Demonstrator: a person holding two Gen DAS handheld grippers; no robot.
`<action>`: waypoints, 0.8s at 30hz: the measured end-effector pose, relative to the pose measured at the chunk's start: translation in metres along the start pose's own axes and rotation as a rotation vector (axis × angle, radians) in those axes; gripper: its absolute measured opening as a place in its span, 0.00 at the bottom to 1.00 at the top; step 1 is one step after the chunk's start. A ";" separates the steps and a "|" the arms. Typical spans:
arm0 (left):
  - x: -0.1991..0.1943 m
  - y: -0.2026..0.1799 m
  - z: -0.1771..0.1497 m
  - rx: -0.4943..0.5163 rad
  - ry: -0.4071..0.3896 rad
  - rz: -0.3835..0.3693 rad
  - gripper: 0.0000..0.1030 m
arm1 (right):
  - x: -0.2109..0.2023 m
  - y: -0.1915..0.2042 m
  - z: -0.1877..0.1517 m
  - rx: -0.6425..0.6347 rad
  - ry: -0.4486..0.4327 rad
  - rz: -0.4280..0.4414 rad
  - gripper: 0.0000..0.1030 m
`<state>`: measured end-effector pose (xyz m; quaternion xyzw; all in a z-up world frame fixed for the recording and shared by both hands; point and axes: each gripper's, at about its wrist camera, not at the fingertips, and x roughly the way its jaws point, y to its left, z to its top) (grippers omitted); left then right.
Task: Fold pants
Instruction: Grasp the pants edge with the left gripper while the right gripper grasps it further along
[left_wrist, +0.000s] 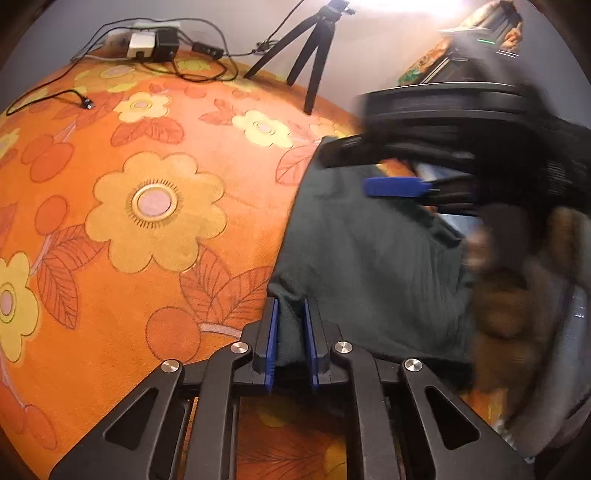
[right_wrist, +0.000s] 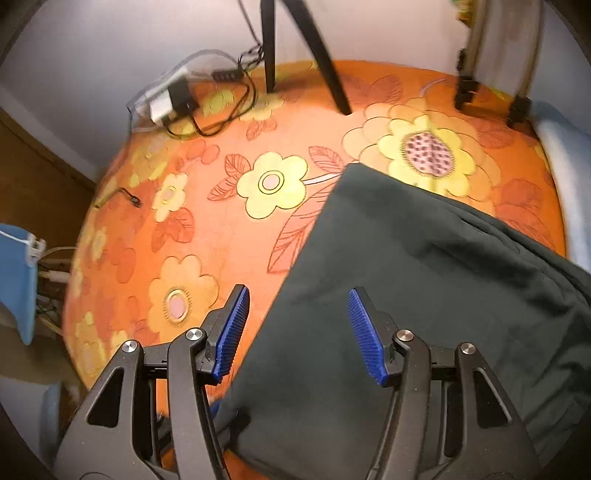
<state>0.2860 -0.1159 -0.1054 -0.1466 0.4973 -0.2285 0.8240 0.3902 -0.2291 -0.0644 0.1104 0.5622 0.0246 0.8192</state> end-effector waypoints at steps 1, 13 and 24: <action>-0.004 -0.002 0.000 0.009 -0.011 -0.010 0.10 | 0.006 0.004 0.003 -0.010 0.008 -0.027 0.57; -0.009 -0.021 -0.004 0.095 -0.019 -0.033 0.10 | 0.052 0.030 0.015 -0.103 0.101 -0.236 0.57; -0.002 -0.026 -0.005 0.141 -0.024 0.060 0.42 | 0.042 0.003 0.012 -0.037 0.069 -0.171 0.08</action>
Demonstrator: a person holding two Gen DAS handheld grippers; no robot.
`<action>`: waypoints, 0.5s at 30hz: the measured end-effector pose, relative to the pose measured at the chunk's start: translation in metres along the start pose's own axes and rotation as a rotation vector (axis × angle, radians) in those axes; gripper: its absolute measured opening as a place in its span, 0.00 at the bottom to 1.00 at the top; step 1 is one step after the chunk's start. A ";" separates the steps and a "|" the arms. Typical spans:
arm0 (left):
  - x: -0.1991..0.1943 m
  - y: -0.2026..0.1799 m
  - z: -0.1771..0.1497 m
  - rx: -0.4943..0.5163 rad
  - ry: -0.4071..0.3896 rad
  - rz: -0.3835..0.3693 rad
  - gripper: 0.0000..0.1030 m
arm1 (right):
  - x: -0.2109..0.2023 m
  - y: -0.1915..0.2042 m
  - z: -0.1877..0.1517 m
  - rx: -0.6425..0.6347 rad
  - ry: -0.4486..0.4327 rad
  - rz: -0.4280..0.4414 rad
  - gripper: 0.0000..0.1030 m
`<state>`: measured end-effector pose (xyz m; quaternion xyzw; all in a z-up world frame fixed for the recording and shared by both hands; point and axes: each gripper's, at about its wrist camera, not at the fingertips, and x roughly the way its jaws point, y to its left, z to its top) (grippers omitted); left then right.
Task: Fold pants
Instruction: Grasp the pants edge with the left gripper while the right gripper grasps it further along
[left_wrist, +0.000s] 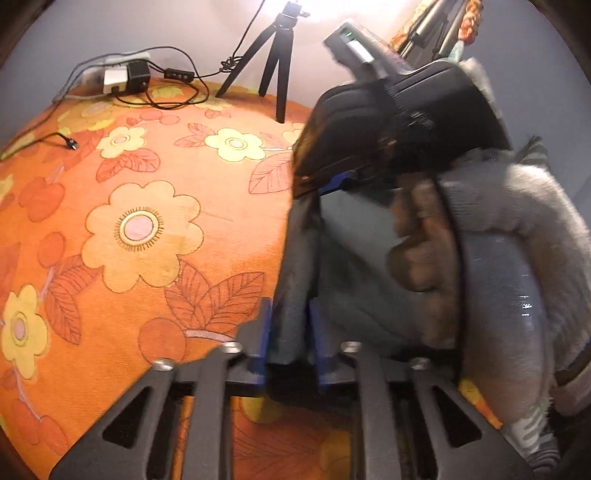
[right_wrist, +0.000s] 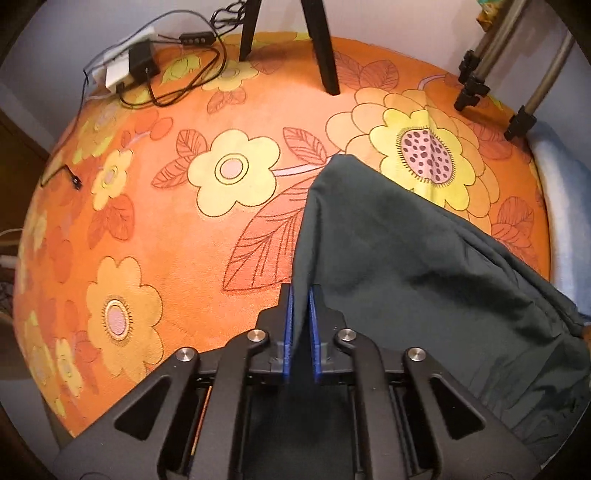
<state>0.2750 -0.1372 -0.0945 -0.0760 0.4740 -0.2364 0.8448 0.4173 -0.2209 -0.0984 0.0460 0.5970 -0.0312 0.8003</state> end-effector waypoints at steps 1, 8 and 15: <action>0.002 -0.002 0.000 0.006 -0.002 0.020 0.50 | -0.002 -0.003 -0.001 0.010 -0.006 0.010 0.07; 0.013 -0.006 0.003 0.001 0.008 0.032 0.53 | -0.021 -0.018 -0.004 0.036 -0.044 0.060 0.05; 0.014 -0.009 0.004 -0.023 0.010 -0.022 0.15 | -0.037 -0.028 -0.006 0.055 -0.077 0.091 0.05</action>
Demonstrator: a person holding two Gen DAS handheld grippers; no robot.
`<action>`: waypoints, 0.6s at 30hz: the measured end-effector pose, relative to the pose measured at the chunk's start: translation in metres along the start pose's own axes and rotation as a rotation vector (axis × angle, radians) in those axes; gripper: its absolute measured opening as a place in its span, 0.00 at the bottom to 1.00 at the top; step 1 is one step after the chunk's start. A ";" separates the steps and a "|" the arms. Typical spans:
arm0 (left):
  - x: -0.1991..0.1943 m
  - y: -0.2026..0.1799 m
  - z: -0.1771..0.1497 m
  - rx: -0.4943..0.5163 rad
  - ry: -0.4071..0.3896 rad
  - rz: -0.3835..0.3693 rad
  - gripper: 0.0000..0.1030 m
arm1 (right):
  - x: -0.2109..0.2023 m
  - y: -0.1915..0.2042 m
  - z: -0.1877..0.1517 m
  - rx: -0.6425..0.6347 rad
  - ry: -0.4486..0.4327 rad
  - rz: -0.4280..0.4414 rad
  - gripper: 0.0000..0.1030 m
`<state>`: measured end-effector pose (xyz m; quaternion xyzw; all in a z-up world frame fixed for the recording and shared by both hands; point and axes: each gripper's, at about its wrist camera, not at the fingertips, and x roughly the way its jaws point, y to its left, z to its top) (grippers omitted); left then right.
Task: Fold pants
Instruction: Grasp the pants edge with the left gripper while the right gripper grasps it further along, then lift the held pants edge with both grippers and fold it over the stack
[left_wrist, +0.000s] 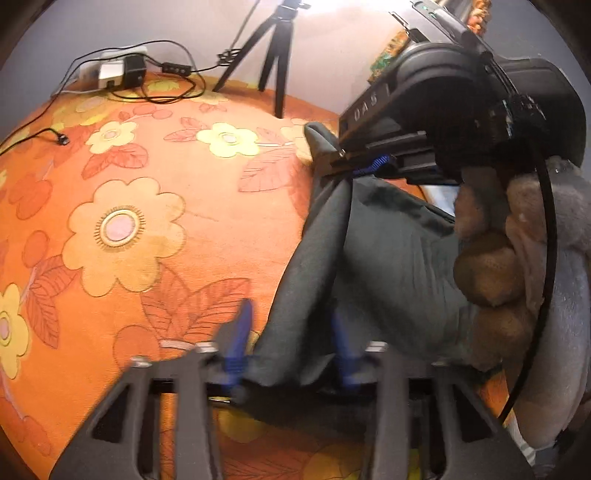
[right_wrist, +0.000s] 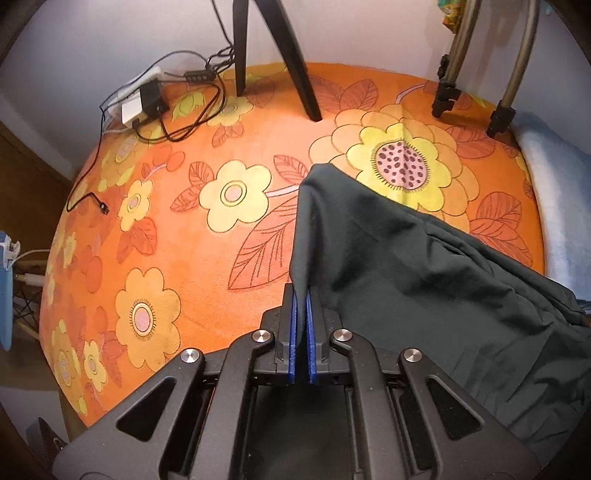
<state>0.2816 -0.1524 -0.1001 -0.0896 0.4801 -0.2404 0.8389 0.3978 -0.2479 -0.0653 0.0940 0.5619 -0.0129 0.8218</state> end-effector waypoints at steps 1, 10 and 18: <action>-0.001 -0.005 -0.001 0.018 0.000 -0.020 0.12 | -0.002 -0.002 0.000 0.003 -0.007 0.007 0.05; -0.030 -0.056 -0.006 0.160 -0.093 -0.119 0.07 | -0.039 -0.029 -0.004 0.045 -0.082 0.082 0.05; -0.040 -0.092 -0.006 0.170 -0.098 -0.228 0.07 | -0.086 -0.074 -0.018 0.116 -0.163 0.114 0.04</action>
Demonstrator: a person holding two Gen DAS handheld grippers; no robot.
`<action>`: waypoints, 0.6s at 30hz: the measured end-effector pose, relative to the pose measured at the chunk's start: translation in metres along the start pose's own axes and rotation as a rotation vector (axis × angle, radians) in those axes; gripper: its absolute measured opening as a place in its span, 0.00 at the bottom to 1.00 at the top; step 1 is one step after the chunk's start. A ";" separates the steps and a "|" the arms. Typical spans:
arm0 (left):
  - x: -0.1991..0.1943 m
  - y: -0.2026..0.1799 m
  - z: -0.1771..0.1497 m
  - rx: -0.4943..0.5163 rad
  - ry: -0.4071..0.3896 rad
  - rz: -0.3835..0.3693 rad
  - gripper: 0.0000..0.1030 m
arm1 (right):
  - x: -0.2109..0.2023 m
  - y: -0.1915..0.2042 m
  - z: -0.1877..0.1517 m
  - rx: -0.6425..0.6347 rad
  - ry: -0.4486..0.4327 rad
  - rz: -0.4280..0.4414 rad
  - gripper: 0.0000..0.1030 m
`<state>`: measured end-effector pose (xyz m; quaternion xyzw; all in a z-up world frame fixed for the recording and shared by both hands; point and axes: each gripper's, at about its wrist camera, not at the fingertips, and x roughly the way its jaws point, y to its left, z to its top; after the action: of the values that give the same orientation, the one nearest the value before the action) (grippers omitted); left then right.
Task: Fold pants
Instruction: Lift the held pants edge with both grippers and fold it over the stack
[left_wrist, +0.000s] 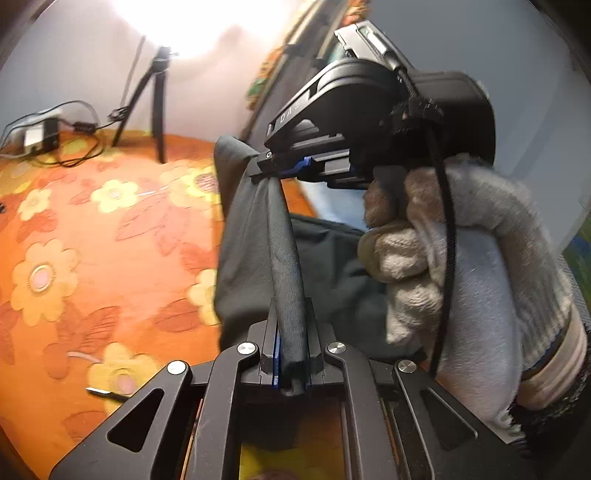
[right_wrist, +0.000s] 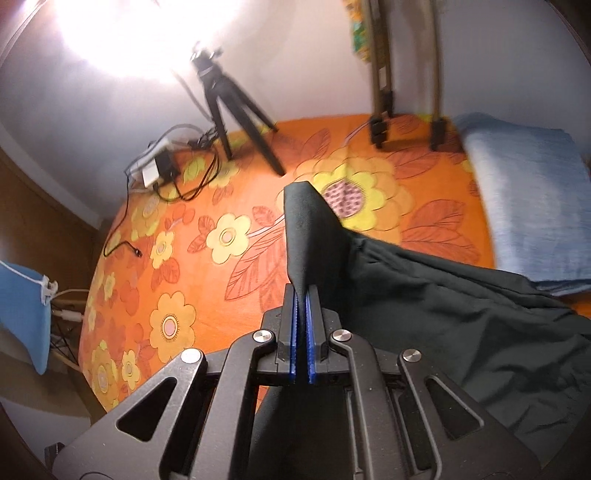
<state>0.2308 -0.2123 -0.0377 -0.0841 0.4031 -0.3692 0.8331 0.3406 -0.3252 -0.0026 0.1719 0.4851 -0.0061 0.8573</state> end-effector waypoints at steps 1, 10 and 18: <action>0.001 -0.009 0.000 0.010 -0.004 -0.014 0.07 | -0.005 -0.005 0.000 0.007 -0.008 0.002 0.04; 0.030 -0.059 -0.013 0.074 0.042 -0.083 0.07 | -0.055 -0.073 -0.014 0.118 -0.089 0.011 0.04; 0.068 -0.100 -0.017 0.117 0.072 -0.137 0.06 | -0.089 -0.129 -0.030 0.157 -0.133 -0.041 0.03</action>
<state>0.1911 -0.3269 -0.0469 -0.0495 0.4040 -0.4511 0.7942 0.2456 -0.4516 0.0206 0.2281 0.4285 -0.0731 0.8712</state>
